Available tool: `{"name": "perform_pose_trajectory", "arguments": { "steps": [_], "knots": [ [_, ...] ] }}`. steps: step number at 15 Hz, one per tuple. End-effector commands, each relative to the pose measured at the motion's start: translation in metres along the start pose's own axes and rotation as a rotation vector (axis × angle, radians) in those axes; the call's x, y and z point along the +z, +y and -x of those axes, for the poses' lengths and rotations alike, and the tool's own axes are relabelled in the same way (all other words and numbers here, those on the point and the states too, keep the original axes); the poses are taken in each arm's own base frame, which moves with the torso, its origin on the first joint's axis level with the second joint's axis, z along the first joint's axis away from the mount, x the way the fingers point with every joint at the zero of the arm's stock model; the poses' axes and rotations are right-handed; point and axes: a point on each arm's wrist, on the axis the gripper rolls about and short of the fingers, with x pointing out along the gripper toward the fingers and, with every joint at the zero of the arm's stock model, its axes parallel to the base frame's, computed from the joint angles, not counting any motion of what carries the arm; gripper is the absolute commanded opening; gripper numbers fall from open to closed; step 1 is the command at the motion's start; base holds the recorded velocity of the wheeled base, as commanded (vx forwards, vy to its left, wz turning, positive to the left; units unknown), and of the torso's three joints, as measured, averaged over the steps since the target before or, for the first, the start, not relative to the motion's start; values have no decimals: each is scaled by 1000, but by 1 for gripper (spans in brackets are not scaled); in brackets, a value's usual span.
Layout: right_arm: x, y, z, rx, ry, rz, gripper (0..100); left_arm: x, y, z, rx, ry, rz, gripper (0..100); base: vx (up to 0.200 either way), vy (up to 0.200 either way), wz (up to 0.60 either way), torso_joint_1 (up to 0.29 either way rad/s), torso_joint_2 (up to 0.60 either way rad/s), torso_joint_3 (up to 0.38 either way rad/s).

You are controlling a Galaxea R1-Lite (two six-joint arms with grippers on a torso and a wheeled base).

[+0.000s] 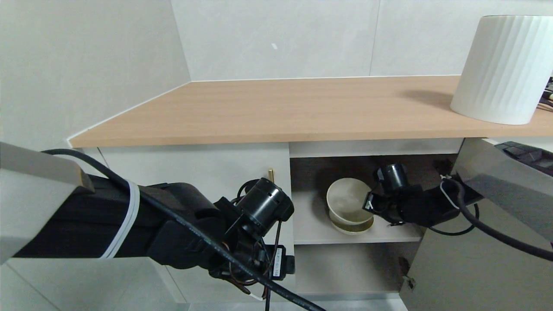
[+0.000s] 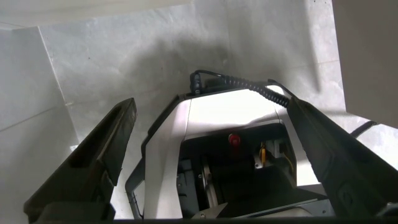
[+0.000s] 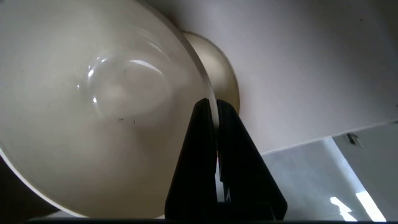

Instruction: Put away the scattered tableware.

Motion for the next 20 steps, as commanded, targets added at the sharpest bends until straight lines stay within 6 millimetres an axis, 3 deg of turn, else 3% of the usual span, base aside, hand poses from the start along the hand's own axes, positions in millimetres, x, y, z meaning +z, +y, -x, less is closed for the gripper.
{"name": "perform_pose_trajectory", "arguments": {
  "steps": [1, 12, 20],
  "knots": [
    [-5, -2, -9, -11, 12, 1, 0, 0, 0, 0, 0, 1, 0, 100, 0, 0, 0, 0, 0, 0],
    [-8, -8, -20, -44, 12, 0, 0, 0, 0, -1, 3, 2, 0, 100, 0, 0, 0, 0, 0, 0],
    [-11, -8, -16, -46, 25, 11, 0, 0, 0, 0, 1, 0, 0, 100, 0, 0, 0, 0, 0, 0]
  ]
}}
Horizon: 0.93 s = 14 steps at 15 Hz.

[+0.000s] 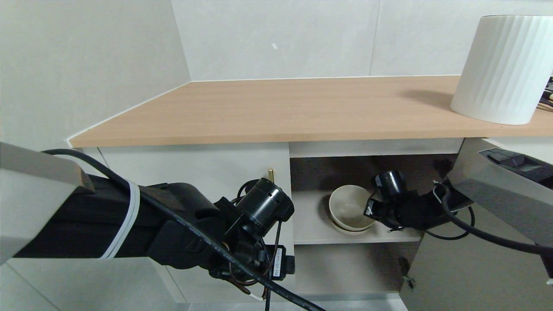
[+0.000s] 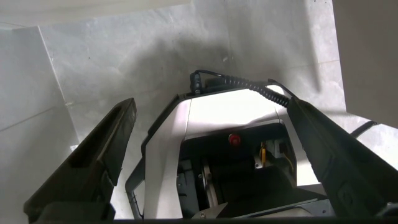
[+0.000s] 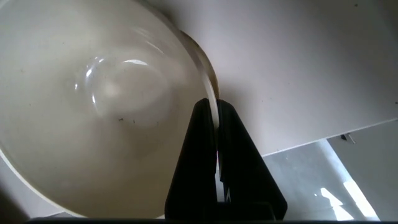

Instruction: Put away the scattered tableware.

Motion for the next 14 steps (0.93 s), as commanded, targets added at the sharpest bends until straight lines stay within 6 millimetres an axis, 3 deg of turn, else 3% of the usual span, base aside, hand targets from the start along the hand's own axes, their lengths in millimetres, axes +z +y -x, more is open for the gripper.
{"name": "perform_pose_trajectory", "arguments": {
  "steps": [1, 5, 6, 14],
  "knots": [
    [1, 0, 3, 3, -1, 0, 0, 0, 0, -1, 0, 1, 0, 100, 0, 0, 0, 0, 0, 0],
    [0, 0, 2, 2, 2, 4, 0, 0, 0, 0, 0, 1, 0, 100, 0, 0, 0, 0, 0, 0],
    [-1, 0, 1, 1, 3, 5, 100, 0, 0, 0, 0, 1, 2, 100, 0, 0, 0, 0, 0, 0],
    [0, 0, 7, 10, 9, 7, 100, 0, 0, 0, 1, 1, 3, 100, 0, 0, 0, 0, 0, 0]
  ]
}}
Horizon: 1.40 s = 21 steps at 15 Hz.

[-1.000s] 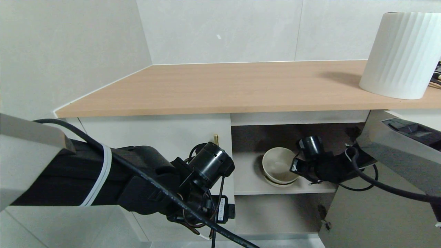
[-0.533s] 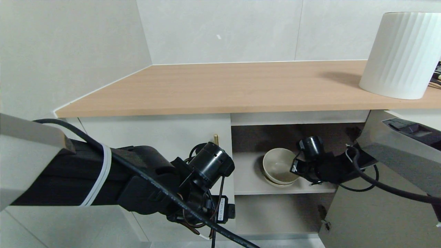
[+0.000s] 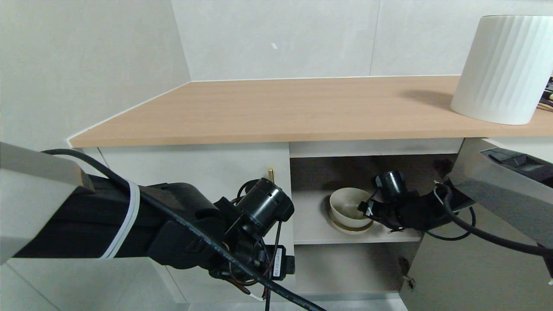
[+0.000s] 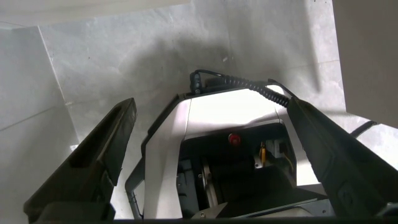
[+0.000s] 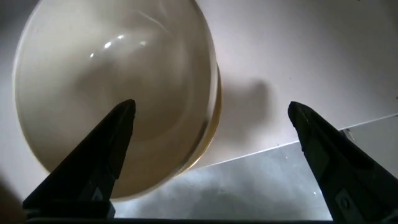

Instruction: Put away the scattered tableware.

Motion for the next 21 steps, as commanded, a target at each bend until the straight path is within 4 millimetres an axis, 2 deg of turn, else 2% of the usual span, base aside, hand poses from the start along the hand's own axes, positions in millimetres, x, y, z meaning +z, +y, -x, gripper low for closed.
{"name": "perform_pose_trajectory", "arguments": {
  "steps": [1, 3, 6, 7, 8, 9, 11, 13, 14, 16, 18, 21],
  "knots": [
    [1, 0, 5, 3, 0, 1, 100, 0, 0, 0, 2, -1, 1, 100, 0, 0, 0, 0, 0, 0],
    [1, 2, 17, 16, 4, 12, 100, 2, 2, 6, -8, -16, 10, 100, 0, 0, 0, 0, 0, 0],
    [6, 3, 67, 135, 38, 67, 100, 7, 21, 38, -36, -86, 56, 100, 0, 0, 0, 0, 0, 0],
    [7, -1, 93, 184, 46, 103, 100, 10, 35, 58, -50, -136, 89, 100, 0, 0, 0, 0, 0, 0],
    [3, -5, 108, 199, 61, 141, 100, 10, 42, 72, -62, -169, 107, 100, 0, 0, 0, 0, 0, 0],
    [-2, -12, 134, 219, 69, 191, 100, 6, 50, 94, -85, -216, 115, 100, 0, 0, 0, 0, 0, 0],
    [-4, -22, 179, 241, 69, 270, 100, -5, 64, 125, -108, -270, 119, 100, 0, 0, 0, 0, 0, 0],
    [-5, -38, 231, 262, 81, 302, 100, -21, 84, 145, -100, -304, 136, 100, 0, 0, 0, 0, 0, 0],
    [-5, -42, 242, 267, 79, 304, 100, -25, 89, 148, -98, -313, 133, 100, 0, 0, 0, 0, 0, 0],
    [-9, -57, 283, 295, 76, 320, 100, -43, 102, 157, -96, -344, 113, 100, 0, 0, 0, 0, 0, 0],
    [-13, -68, 301, 296, 90, 327, 100, -51, 109, 163, -99, -360, 128, 100, 0, 0, 0, 0, 0, 0],
    [-21, -70, 301, 299, 114, 352, 100, -49, 108, 159, -99, -355, 124, 100, 0, 0, 0, 0, 0, 0]
  ]
}}
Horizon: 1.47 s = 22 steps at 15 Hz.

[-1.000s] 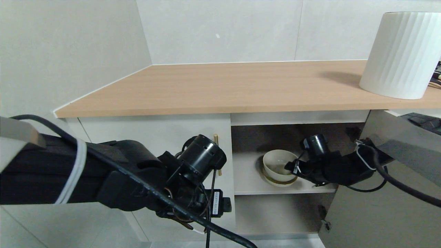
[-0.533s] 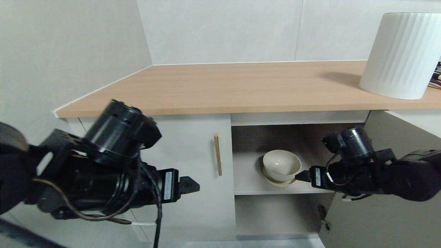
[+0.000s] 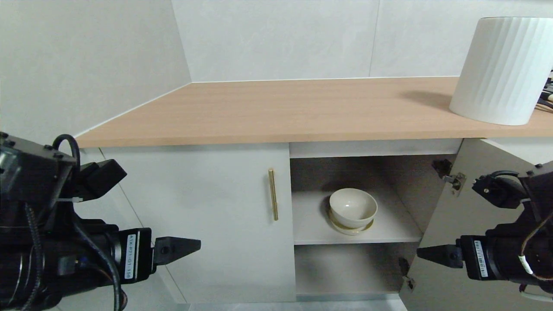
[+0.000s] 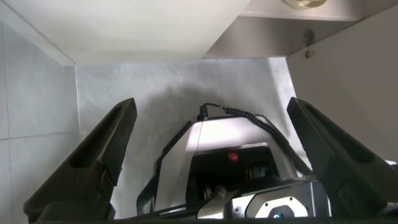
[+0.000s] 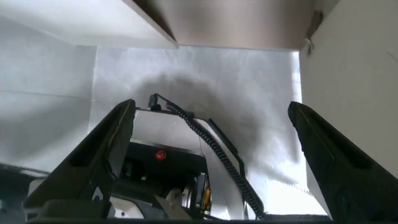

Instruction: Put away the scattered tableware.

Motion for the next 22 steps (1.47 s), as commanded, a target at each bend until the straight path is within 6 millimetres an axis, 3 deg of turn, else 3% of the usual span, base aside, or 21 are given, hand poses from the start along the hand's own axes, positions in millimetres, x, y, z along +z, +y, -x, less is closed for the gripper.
{"name": "perform_pose_trajectory", "arguments": {
  "steps": [1, 3, 16, 22],
  "knots": [
    [-4, 1, 14, 26, -37, 9, 100, -1, 1, 2, -2, -7, 0, 100, 0, 0, 0, 0, 0, 0],
    [-4, 0, 20, 33, -54, 10, 100, -1, 0, -3, 5, 5, 0, 100, 0, 0, 0, 0, 0, 0],
    [-8, -1, 17, 26, -38, 22, 100, -2, -1, -8, 16, 23, -5, 100, -200, 0, 0, 2, 3, 2],
    [-9, -2, 17, 22, -25, 26, 100, -3, 0, -9, 19, 26, -7, 100, 0, 0, 0, 0, 0, 0]
  ]
}}
